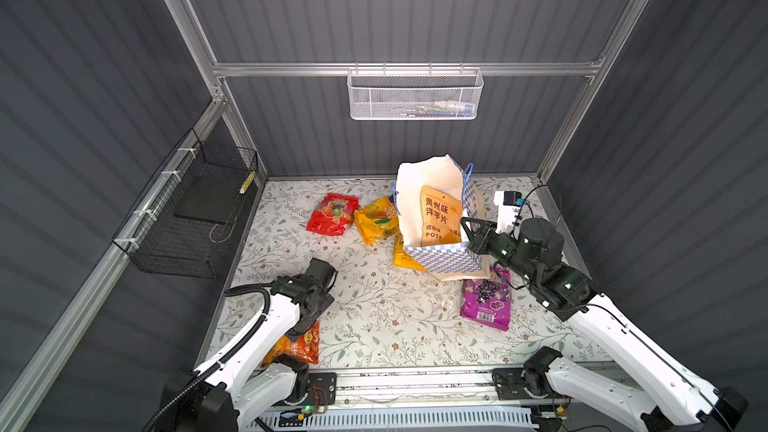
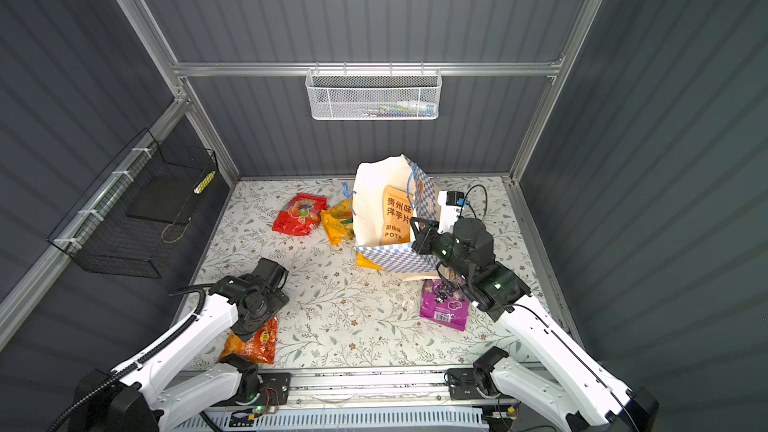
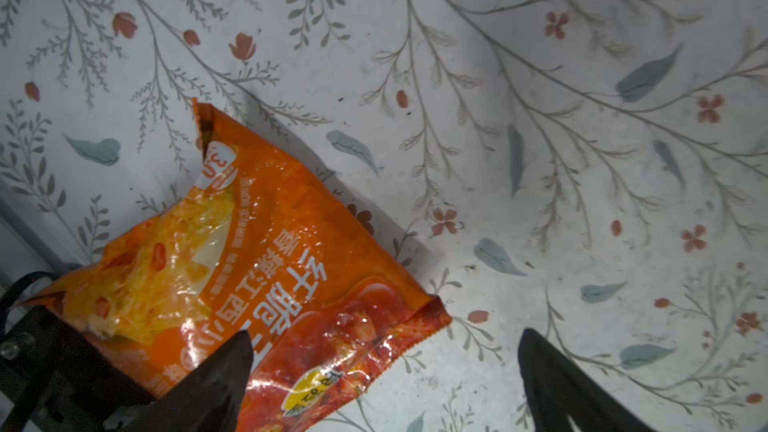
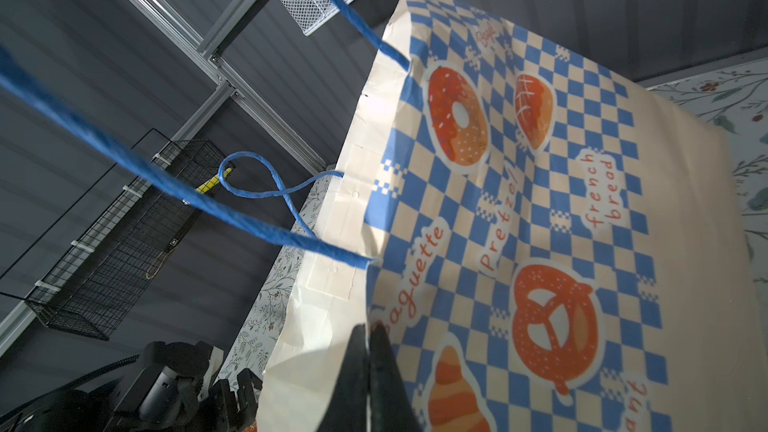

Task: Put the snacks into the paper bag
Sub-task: 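Move left gripper toward orange chip bag while right gripper holds paper bag, then grasp the orange chip bag's top edge with the left gripper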

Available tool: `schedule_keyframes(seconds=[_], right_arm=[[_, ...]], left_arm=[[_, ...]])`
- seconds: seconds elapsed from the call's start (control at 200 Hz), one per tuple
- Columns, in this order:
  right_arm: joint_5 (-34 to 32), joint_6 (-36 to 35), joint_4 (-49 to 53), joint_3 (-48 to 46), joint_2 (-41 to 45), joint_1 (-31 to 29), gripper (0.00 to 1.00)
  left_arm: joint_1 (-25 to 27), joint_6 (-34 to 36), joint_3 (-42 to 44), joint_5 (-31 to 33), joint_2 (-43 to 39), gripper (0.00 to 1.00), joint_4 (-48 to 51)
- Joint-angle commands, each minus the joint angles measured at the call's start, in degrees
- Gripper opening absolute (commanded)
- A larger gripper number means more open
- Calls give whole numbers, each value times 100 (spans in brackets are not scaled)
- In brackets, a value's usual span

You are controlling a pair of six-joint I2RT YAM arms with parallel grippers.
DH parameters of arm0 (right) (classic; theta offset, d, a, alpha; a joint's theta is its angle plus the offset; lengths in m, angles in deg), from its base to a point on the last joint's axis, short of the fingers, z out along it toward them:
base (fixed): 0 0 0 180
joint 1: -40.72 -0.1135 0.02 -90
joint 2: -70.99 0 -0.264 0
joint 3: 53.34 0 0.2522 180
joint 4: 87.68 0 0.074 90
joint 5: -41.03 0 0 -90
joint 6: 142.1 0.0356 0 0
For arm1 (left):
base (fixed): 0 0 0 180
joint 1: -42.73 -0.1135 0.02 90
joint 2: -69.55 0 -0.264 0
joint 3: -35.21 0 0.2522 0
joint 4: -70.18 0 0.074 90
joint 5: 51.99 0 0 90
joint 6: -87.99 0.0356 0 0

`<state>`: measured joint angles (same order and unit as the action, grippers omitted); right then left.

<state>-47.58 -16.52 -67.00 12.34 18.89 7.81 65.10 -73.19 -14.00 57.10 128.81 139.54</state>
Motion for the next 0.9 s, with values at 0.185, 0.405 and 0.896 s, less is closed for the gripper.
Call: schedule_keyframes(seconds=[0.185, 0.405, 0.896], right_arm=[[11, -42, 68, -94, 120, 30, 0], [-37, -50, 123, -86, 208, 36, 0], [-121, -86, 259, -112, 563, 114, 0]], left_arm=[[-242, -279, 502, -214, 255, 100, -454], [-242, -173, 559, -279, 468, 87, -592], [-242, -95, 736, -696, 162, 25, -834]])
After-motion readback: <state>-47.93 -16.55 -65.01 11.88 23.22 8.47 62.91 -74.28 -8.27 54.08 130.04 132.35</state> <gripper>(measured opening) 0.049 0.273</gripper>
